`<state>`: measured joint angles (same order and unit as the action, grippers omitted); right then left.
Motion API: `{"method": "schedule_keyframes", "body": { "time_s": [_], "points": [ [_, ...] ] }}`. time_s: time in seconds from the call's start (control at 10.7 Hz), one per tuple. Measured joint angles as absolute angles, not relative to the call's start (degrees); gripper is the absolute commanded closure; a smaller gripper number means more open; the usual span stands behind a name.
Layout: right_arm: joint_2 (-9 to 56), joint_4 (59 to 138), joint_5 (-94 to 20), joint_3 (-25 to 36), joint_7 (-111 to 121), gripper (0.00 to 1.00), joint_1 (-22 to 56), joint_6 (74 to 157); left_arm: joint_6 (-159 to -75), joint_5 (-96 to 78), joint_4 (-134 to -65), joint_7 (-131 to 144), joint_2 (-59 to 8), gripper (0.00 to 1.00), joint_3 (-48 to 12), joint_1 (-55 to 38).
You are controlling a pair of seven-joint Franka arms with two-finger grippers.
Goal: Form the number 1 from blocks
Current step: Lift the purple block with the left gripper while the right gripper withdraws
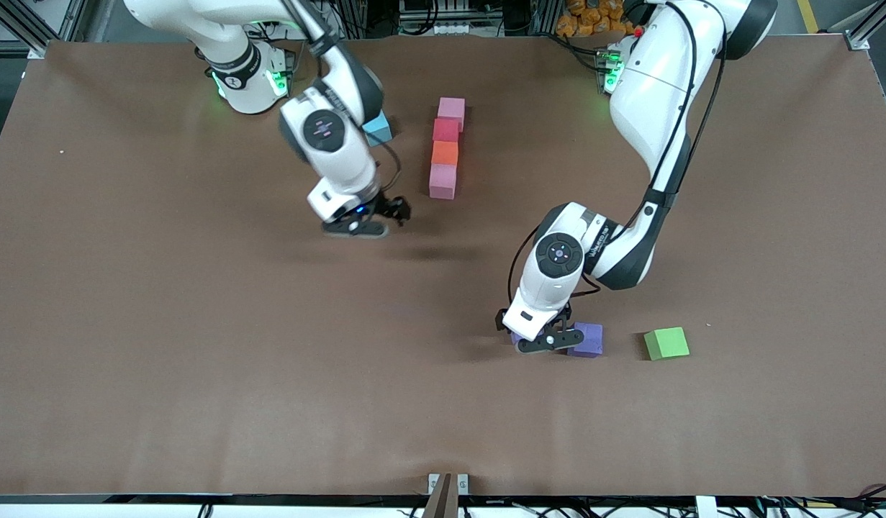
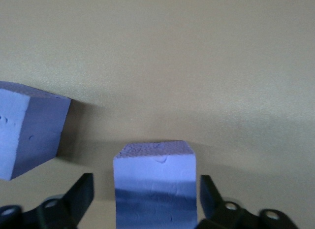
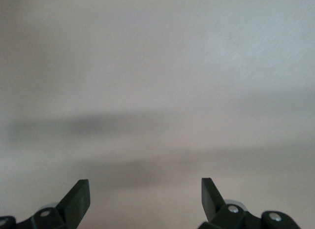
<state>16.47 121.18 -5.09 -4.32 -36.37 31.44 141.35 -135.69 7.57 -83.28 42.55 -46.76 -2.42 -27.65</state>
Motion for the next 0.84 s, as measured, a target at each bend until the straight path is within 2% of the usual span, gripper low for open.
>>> {"method": "schedule_keyframes", "body": {
  "time_s": [0.09,0.47,0.84],
  "points": [
    [16.5,120.0,-4.8,-4.3,-31.8,0.00,28.9,140.1,-135.7,7.6,-83.3,42.3,-47.1,1.00,-2.3,-27.7],
    [19.7,105.3,1.5,-3.5,-15.7,0.00,22.1,125.7,-135.6,7.6,-82.5,41.7,-47.0,1.00,-2.6,-28.7],
    [21.1,95.2,2.7,-2.3,-9.5,0.00,16.0,118.4,-124.3,7.2,-82.4,43.5,-43.0,1.00,-9.4,-31.2]
  ]
}}
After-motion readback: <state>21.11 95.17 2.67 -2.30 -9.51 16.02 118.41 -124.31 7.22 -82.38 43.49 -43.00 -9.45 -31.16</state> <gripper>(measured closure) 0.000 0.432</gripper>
